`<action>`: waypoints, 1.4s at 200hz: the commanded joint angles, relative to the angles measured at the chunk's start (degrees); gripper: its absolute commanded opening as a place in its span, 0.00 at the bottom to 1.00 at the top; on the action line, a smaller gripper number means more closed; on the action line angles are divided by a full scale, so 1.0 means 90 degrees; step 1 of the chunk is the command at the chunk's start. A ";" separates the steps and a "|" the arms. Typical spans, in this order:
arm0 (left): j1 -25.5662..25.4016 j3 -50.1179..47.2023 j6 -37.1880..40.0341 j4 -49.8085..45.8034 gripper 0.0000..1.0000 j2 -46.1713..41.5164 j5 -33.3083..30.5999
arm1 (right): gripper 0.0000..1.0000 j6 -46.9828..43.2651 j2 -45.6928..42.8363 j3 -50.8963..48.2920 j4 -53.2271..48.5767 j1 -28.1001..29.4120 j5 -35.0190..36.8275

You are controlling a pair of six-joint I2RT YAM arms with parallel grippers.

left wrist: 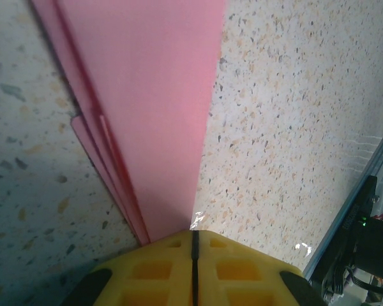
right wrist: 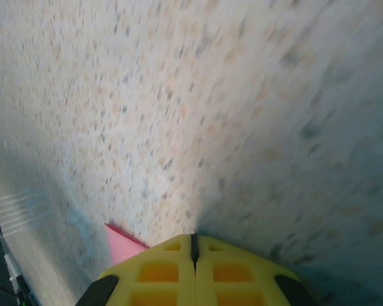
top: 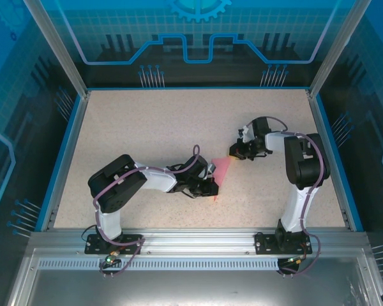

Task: Fold a paper plane with a square sheet of paper (fold left side to right side)

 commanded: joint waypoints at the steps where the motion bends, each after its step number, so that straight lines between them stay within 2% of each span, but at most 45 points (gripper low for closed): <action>1: -0.0115 -0.0321 0.0038 -0.0973 0.09 0.0098 -0.0101 | 0.05 0.0010 0.0023 0.0192 0.0323 -0.0279 0.0196; 24: -0.0115 -0.0308 0.0045 -0.0973 0.09 0.0082 -0.0127 | 0.05 -0.0123 -0.0507 0.0033 0.0237 -0.0293 0.0153; 54: -0.0115 -0.0273 0.0053 -0.0968 0.09 0.0110 -0.0127 | 0.07 0.0009 -0.1493 -0.0723 0.0419 -0.0194 0.0010; 94: -0.0115 -0.0233 0.0075 -0.1002 0.09 0.0134 -0.0127 | 0.07 0.0368 -0.2178 -0.1699 0.0754 0.0535 -0.0245; 160: -0.0115 -0.0214 0.0075 -0.1001 0.09 0.0121 -0.0127 | 0.07 0.0831 -0.1818 -0.2168 0.1215 0.1375 0.0067; 229: -0.0116 -0.0192 0.0040 -0.0944 0.10 -0.0028 -0.0056 | 0.06 0.0731 -0.0978 -0.2045 0.1032 0.1444 0.0514; 280: -0.0106 0.0170 0.0130 -0.1078 0.12 -0.0606 0.0116 | 0.04 0.0557 -0.0960 -0.2020 0.0545 0.1448 0.0896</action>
